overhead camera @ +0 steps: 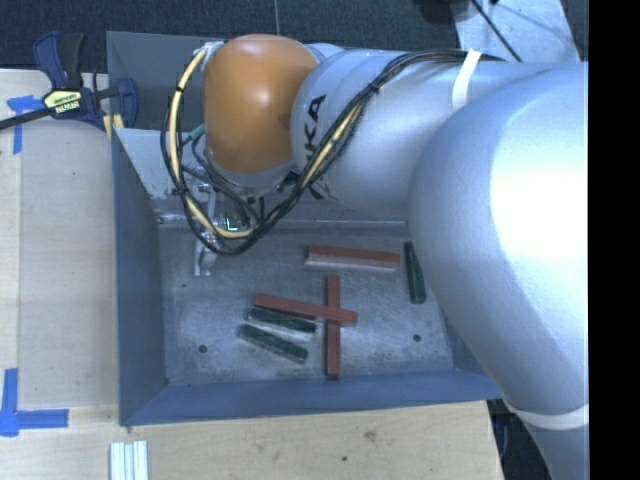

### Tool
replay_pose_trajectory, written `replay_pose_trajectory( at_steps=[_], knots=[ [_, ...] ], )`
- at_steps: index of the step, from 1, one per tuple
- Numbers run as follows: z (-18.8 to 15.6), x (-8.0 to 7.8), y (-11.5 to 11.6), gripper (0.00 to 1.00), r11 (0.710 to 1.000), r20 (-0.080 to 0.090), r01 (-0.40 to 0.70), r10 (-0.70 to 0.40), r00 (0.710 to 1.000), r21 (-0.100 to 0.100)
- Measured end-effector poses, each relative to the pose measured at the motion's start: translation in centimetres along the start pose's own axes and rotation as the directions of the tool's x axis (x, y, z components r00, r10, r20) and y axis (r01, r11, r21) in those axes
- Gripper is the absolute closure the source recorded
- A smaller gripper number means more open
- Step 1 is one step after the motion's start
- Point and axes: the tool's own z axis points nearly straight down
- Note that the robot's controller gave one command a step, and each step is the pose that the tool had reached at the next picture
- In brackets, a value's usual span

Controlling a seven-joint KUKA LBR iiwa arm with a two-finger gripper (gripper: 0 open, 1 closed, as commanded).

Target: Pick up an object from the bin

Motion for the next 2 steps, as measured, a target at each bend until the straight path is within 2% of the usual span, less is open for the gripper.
replay_pose_trajectory(
  at_steps=[1,2],
  knots=[
    [-0.5,-0.2,-0.1,0.0,1.0,0.008,-0.002,0.002,1.0,-0.002],
    [5.9,0.9,-6.8,1.0,0.987,0.034,0.163,-0.163,0.986,-0.003]
  ],
)
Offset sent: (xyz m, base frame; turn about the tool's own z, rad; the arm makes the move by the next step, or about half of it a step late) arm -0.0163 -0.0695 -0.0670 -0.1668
